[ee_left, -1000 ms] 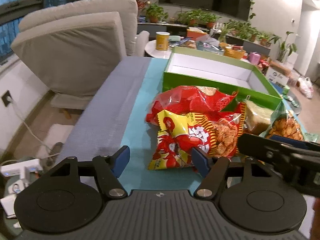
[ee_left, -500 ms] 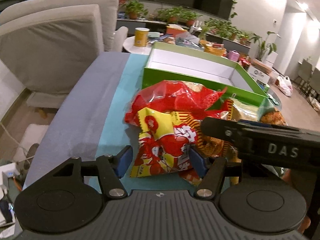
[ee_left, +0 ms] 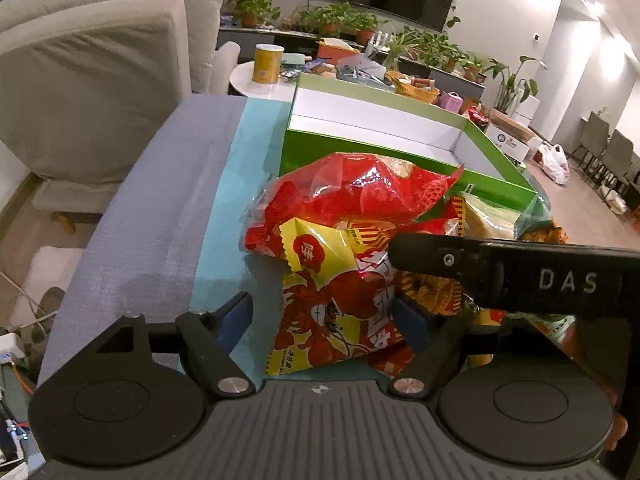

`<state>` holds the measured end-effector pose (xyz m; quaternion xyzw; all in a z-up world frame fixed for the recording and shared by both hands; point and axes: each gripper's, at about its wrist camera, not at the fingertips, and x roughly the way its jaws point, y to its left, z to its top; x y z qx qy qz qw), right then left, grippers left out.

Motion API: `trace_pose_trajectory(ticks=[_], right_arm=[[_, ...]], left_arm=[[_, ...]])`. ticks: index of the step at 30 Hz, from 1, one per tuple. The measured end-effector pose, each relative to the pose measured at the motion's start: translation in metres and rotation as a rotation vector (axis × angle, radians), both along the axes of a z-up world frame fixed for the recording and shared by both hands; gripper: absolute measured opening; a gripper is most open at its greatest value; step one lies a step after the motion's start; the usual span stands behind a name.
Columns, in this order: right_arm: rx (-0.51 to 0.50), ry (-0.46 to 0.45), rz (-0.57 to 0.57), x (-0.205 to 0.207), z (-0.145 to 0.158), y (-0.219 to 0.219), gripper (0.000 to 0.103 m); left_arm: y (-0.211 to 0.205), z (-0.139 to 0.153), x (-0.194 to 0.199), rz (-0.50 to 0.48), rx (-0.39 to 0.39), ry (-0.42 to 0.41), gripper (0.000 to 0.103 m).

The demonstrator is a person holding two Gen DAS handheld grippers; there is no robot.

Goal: Organize snacks
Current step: 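Reach the right gripper to the red-and-yellow chip bag and grasp it, then lift the chip bag with the right gripper and carry it over the green box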

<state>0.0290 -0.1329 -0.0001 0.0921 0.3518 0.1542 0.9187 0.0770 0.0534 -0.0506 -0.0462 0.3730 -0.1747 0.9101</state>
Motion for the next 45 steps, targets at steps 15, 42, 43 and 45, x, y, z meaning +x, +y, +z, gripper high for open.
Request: trace_pose_trajectory(ticks=[15, 42, 43, 45], right_arm=[[0.078, 0.086, 0.048, 0.006, -0.001, 0.004, 0.063], [0.103, -0.271, -0.093, -0.009, 0.105, -0.02, 0.063], [0.109, -0.271, -0.099, -0.007, 0.105, -0.021, 0.063], [0.125, -0.265, -0.114, 0.002, 0.102, -0.025, 0.063]], left_arm=[[-0.008, 0.003, -0.01, -0.101, -0.037, -0.04, 0.055], [-0.047, 0.129, -0.004, -0.216, 0.025, -0.368, 0.055], [-0.05, 0.13, 0.001, -0.22, 0.032, -0.37, 0.055], [-0.055, 0.13, 0.012, -0.231, 0.048, -0.367, 0.055]])
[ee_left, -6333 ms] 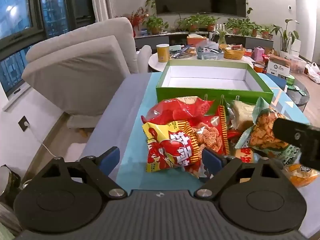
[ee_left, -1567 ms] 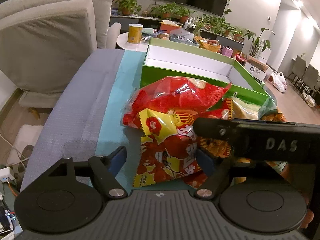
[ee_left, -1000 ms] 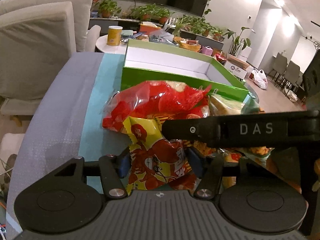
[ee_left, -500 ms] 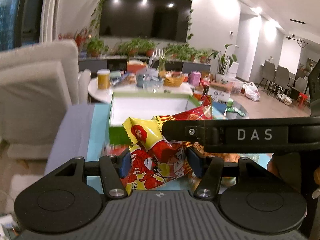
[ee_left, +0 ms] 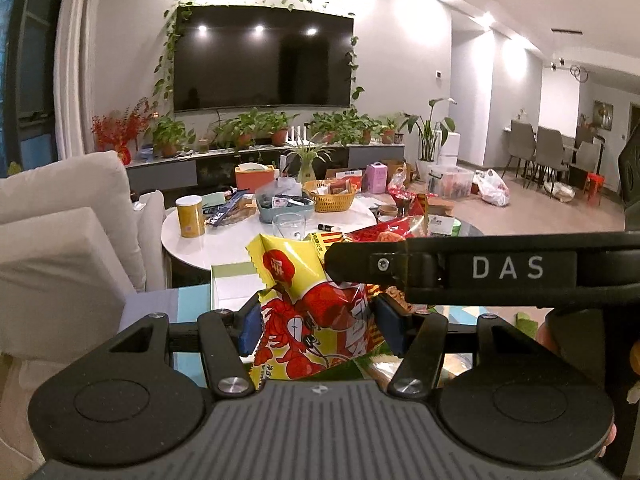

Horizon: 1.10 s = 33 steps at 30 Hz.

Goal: Organize snacks
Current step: 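Lift the chip bag with the right gripper and carry it over the green box, then lower the chip bag into the green box and open the right gripper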

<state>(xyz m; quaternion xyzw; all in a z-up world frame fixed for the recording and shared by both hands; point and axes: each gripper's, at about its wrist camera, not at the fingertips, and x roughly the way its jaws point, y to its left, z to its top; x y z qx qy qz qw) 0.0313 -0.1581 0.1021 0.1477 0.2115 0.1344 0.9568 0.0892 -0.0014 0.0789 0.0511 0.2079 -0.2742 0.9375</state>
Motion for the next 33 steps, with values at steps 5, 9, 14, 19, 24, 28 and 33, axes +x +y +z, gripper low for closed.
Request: trace_pose_trajectory(ticks=[5, 9, 14, 19, 24, 28, 33], right_arm=[[0.046, 0.044, -0.023, 0.025, -0.013, -0.009, 0.063], [0.071, 0.09, -0.041, 0.042, -0.025, -0.012, 0.063], [0.075, 0.137, -0.058, 0.064, -0.039, -0.011, 0.063], [0.064, 0.176, -0.069, 0.08, -0.049, -0.008, 0.063], [0.058, 0.227, -0.077, 0.095, -0.06, -0.005, 0.063], [0.055, 0.274, -0.081, 0.102, -0.069, -0.003, 0.063], [0.063, 0.325, -0.083, 0.105, -0.08, -0.001, 0.063]], left_arm=[[-0.007, -0.009, 0.026, -0.009, 0.036, 0.028, 0.056], [-0.011, -0.025, 0.052, -0.01, 0.046, 0.064, 0.056], [-0.012, -0.041, 0.082, -0.003, 0.059, 0.091, 0.056], [-0.012, -0.053, 0.107, 0.005, 0.049, 0.13, 0.056], [-0.012, -0.069, 0.124, 0.011, 0.053, 0.174, 0.056], [-0.013, -0.082, 0.132, 0.016, 0.068, 0.208, 0.056], [-0.012, -0.092, 0.137, 0.022, 0.089, 0.24, 0.056]])
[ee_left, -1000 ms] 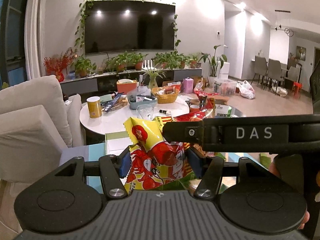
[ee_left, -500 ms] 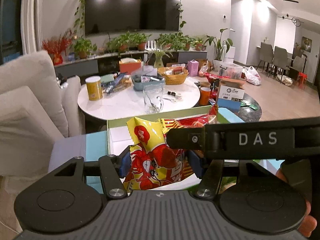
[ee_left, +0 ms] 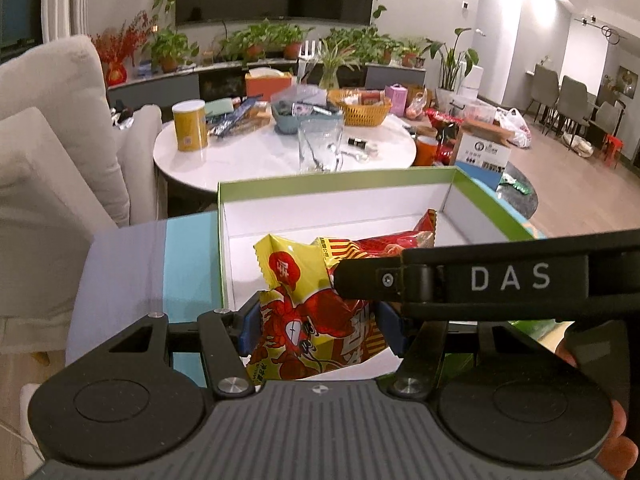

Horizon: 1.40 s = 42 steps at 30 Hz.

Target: Organize snacks

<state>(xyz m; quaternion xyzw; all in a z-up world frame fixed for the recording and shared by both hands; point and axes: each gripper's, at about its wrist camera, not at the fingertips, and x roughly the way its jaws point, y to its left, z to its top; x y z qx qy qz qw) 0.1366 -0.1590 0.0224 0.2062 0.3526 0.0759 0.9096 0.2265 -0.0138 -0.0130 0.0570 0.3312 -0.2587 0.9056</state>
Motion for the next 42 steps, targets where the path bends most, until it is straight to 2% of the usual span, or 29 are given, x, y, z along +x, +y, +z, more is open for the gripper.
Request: trace_pose_trajectory(ticks=[6, 11, 19, 21, 28, 32, 38, 42], right_arm=[[-0.01, 0.039, 0.004, -0.001, -0.006, 0.003, 0.063], [-0.023, 0.066, 0.013, -0.006, -0.01, 0.005, 0.063], [-0.043, 0.025, 0.015, -0.023, 0.003, 0.005, 0.063], [-0.046, 0.009, 0.013, -0.03, 0.008, 0.005, 0.063], [-0.057, -0.057, 0.006, -0.062, 0.024, 0.005, 0.063], [-0.072, -0.083, 0.012, -0.079, 0.029, 0.008, 0.063], [-0.063, -0.08, 0.018, -0.096, 0.026, 0.01, 0.063], [-0.059, -0.063, 0.019, -0.104, 0.02, 0.012, 0.063]], left_arm=[[0.0, -0.008, 0.003, 0.002, 0.033, 0.026, 0.057], [0.001, -0.01, -0.005, 0.019, 0.089, -0.005, 0.058], [0.015, 0.003, -0.025, 0.036, 0.059, -0.023, 0.059], [0.019, 0.008, -0.032, 0.06, 0.059, -0.033, 0.062], [0.041, 0.024, -0.06, 0.112, -0.009, -0.05, 0.063], [0.047, 0.03, -0.079, 0.133, -0.013, -0.07, 0.064], [0.061, 0.021, -0.097, 0.162, -0.047, -0.033, 0.065], [0.053, 0.009, -0.103, 0.168, -0.003, -0.013, 0.065]])
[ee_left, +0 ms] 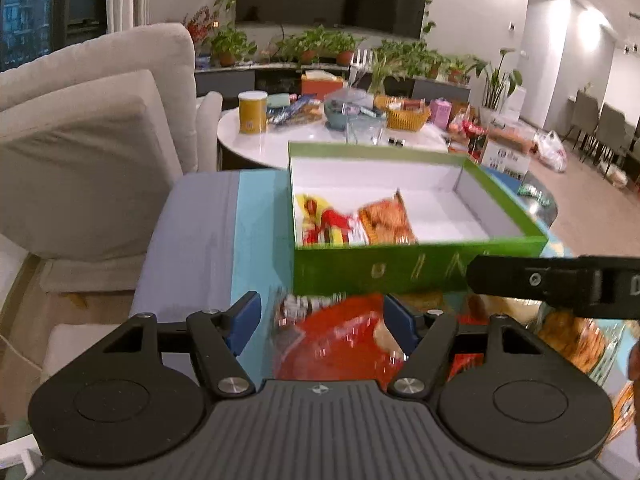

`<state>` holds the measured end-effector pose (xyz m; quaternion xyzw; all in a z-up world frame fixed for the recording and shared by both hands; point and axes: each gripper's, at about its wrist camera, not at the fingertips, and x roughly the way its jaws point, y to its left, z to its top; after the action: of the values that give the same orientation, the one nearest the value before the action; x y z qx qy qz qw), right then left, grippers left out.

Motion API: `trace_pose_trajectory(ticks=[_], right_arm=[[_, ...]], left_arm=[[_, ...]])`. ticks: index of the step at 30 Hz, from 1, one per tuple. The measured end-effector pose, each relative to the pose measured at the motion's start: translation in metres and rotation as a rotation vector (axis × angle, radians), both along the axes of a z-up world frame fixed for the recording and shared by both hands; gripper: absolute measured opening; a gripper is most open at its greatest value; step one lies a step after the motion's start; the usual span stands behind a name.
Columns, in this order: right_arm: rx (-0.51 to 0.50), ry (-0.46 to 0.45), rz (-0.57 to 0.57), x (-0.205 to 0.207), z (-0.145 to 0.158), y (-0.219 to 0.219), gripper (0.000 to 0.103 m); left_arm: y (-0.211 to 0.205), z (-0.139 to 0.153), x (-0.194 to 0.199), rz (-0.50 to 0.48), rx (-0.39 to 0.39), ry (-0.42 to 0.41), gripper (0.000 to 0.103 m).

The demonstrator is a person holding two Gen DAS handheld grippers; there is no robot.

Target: Organize snacks

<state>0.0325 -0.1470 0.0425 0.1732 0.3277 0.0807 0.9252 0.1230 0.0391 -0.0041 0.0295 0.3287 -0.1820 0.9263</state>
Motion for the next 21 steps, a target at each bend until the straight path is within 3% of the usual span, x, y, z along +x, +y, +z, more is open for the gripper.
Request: trace_pose_trajectory(ticks=[7, 12, 21], right_arm=[[0.013, 0.037, 0.014, -0.007, -0.013, 0.004, 0.063], [0.018, 0.068, 0.035, -0.006, -0.024, 0.007, 0.063], [0.017, 0.114, 0.085, -0.005, -0.039, 0.016, 0.063]], left_arm=[[-0.013, -0.016, -0.012, -0.02, 0.063, -0.007, 0.065], [-0.008, -0.032, -0.029, -0.052, 0.051, 0.014, 0.072], [-0.004, -0.043, -0.046, -0.052, 0.069, -0.02, 0.074]])
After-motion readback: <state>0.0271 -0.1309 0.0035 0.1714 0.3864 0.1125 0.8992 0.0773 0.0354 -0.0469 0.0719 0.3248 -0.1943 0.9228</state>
